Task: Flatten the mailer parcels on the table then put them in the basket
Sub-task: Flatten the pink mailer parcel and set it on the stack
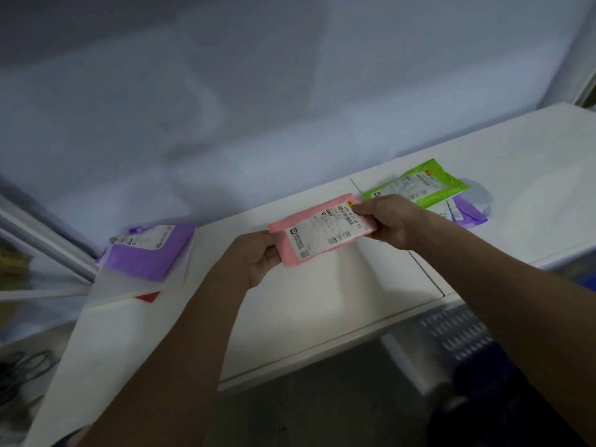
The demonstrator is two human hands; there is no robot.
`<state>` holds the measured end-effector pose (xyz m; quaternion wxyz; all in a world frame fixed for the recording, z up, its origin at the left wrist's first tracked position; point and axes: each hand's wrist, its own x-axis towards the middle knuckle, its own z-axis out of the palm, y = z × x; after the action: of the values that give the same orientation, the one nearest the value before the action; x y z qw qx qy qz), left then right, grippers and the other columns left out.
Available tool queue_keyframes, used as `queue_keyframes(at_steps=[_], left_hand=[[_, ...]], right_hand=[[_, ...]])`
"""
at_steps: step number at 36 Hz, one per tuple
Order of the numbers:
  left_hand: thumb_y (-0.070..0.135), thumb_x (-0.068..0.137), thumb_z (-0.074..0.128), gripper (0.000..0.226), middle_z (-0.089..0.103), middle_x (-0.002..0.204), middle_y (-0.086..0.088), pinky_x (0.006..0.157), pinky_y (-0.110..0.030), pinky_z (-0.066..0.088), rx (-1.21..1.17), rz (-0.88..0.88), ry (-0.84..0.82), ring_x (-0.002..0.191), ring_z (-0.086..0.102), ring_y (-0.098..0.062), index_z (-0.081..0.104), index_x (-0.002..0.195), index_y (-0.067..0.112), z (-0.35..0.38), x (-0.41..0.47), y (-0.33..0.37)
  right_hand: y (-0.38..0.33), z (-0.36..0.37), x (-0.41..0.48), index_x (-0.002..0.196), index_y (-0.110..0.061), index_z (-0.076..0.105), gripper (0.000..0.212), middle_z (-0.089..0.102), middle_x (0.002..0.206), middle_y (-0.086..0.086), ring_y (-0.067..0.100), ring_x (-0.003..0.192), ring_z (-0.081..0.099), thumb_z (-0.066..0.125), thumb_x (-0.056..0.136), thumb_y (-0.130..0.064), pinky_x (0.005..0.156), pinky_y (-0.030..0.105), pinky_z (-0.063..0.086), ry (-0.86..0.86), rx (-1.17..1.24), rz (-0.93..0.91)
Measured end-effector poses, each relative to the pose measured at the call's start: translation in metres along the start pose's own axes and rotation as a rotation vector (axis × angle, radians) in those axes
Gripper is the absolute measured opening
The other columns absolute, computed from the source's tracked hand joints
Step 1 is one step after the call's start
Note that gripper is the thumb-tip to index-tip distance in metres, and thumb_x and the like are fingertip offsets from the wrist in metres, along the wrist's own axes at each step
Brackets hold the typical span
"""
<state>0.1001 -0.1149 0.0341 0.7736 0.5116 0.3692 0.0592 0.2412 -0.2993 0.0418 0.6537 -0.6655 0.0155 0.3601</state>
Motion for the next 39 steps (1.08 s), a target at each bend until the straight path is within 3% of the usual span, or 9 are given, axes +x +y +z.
queue_keyframes(at_steps=[2,7,12,19,22,25,30,35,39], left_hand=[[-0.006,0.093,0.048,0.016,0.061,0.116,-0.02,0.086,-0.037,0.047,-0.007,-0.006,-0.019,0.084,0.064,-0.022,0.059,0.104,-0.004,0.013,0.006,0.0],[-0.006,0.092,0.05,0.022,0.062,0.119,-0.018,0.073,-0.033,0.057,0.002,-0.008,-0.091,0.087,0.066,-0.021,0.059,0.111,-0.001,0.043,0.021,0.004],[-0.004,0.091,0.052,0.036,0.063,0.121,-0.018,0.076,-0.031,0.057,0.011,-0.008,-0.127,0.093,0.066,-0.022,0.053,0.127,-0.004,0.073,0.04,0.007],[-0.002,0.094,0.05,0.029,0.066,0.11,-0.012,0.075,-0.028,0.054,0.055,0.009,-0.178,0.091,0.065,-0.018,0.055,0.122,0.0,0.112,0.057,0.006],[0.0,0.094,0.05,0.025,0.066,0.105,-0.008,0.073,-0.024,0.057,0.058,0.025,-0.221,0.088,0.065,-0.015,0.057,0.118,0.003,0.128,0.065,0.003],[0.0,0.094,0.05,0.025,0.066,0.108,-0.009,0.076,-0.024,0.056,0.063,0.031,-0.251,0.089,0.065,-0.014,0.058,0.117,0.003,0.142,0.075,-0.001],[-0.001,0.093,0.052,0.015,0.074,0.084,-0.002,0.063,-0.023,0.057,0.013,0.028,-0.242,0.073,0.071,-0.011,0.063,0.101,0.005,0.166,0.089,-0.007],[-0.003,0.091,0.054,0.011,0.069,0.089,-0.008,0.07,-0.026,0.057,0.004,-0.004,-0.178,0.077,0.067,-0.015,0.062,0.096,0.004,0.181,0.102,-0.019],[-0.004,0.091,0.054,0.01,0.072,0.073,-0.006,0.062,-0.025,0.058,0.01,-0.016,-0.187,0.062,0.07,-0.012,0.061,0.091,0.004,0.186,0.106,-0.026]], right_hand=[[-0.005,-0.01,0.004,0.097,-0.004,0.062,0.006,0.071,0.093,0.012,0.018,0.075,0.067,0.06,0.091,-0.004,0.058,0.027,0.056,0.029,0.017,-0.021],[-0.016,-0.038,0.011,0.084,-0.005,0.059,0.008,0.069,0.084,0.011,0.021,0.072,0.066,0.06,0.091,-0.002,0.078,0.039,0.055,0.057,0.039,-0.074],[-0.026,-0.065,0.018,0.079,-0.007,0.059,0.012,0.068,0.081,0.009,0.018,0.068,0.065,0.062,0.09,-0.003,0.065,0.03,0.057,0.107,0.043,-0.124],[-0.04,-0.1,0.032,0.087,-0.004,0.063,0.004,0.065,0.081,0.011,0.017,0.063,0.06,0.067,0.088,-0.006,0.054,0.023,0.053,0.217,-0.053,-0.216],[-0.041,-0.115,0.041,0.099,0.003,0.066,0.018,0.064,0.085,0.015,0.022,0.07,0.059,0.07,0.085,-0.008,0.07,0.035,0.054,0.314,-0.149,-0.254],[-0.041,-0.129,0.048,0.095,-0.001,0.069,0.017,0.068,0.087,0.014,0.025,0.078,0.062,0.071,0.083,-0.014,0.085,0.044,0.054,0.4,-0.254,-0.275],[-0.044,-0.144,0.054,0.09,-0.018,0.067,0.007,0.069,0.09,0.004,0.023,0.091,0.064,0.065,0.086,-0.024,0.081,0.035,0.053,0.549,-0.449,-0.342],[-0.038,-0.153,0.063,0.106,-0.013,0.068,0.022,0.071,0.101,0.007,0.027,0.098,0.063,0.058,0.091,-0.027,0.091,0.041,0.051,0.6,-0.588,-0.338],[-0.029,-0.158,0.07,0.108,-0.012,0.068,0.025,0.07,0.103,0.008,0.027,0.101,0.061,0.057,0.093,-0.028,0.089,0.036,0.05,0.61,-0.631,-0.306]])
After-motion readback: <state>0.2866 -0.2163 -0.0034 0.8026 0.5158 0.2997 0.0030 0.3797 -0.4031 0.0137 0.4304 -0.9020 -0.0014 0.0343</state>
